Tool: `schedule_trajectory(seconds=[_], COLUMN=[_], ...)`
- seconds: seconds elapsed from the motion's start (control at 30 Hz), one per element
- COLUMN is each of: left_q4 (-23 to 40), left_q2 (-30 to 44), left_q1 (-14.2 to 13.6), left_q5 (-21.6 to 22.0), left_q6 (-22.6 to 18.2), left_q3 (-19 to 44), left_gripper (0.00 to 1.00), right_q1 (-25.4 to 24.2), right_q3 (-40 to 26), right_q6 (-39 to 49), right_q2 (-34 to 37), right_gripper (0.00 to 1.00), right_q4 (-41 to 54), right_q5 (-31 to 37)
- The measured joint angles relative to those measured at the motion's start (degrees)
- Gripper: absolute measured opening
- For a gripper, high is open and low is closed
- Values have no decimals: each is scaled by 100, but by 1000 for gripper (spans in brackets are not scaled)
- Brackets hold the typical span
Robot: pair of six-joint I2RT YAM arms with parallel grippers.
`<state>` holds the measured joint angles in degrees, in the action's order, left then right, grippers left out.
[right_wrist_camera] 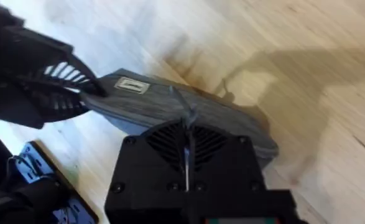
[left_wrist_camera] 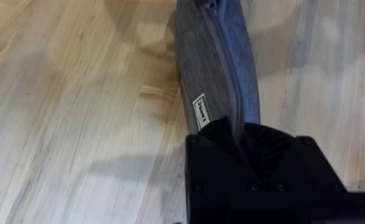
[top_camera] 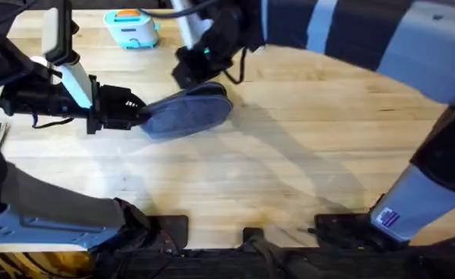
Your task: Unzip the bag, pick up the pens from the table one at a time and place them inside, then zip the bag closed.
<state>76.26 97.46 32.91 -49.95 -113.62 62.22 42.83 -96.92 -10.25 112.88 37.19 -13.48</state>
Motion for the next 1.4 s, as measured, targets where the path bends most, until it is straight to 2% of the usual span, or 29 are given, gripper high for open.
schedule_trajectory(seconds=[0.33, 0.47, 0.7, 0.77, 0.8, 0.97, 1.27, 1.3, 1.37, 1.4], left_q4=[14, -2, 44, 51, 66, 66, 66, 70, 74, 86], left_q2=[2, 2, 12, 10, 12, 12, 11, 11, 11, 12], left_q1=[-44, -121, -153, -153, -153, -153, -142, -107, -64, -35], left_q5=[-139, -310, -376, -343, -318, -297, -139, -46, 14, 43], left_q6=[2, 2, 2, 2, 2, 1, 1, 2, 2, 2], left_q3=[0, 0, -2, -2, -2, -2, -2, -2, -2, -2], left_gripper=[42, 42, 42, 42, 42, 42, 42, 42, 42, 42], right_q1=[-1224, -1531, -1725, -1755, -1807, -1821, -1960, -2011, -2058, -2111], right_q3=[0, 0, 101, 229, 428, 558, 481, 259, 45, -302], right_q6=[-4, -23, -22, -21, -69, -280, -327, -334, -334, -321], right_q2=[0, 0, 52, 172, 480, 838, 604, 353, 150, -195], right_gripper=[30, 31, 34, 34, 34, 34, 35, 429, 721, 988], right_q4=[562, 789, 941, 814, 715, 632, 774, 855, 979, 1288], right_q5=[-263, -373, -311, -257, -261, -307, 118, 349, 459, 570])
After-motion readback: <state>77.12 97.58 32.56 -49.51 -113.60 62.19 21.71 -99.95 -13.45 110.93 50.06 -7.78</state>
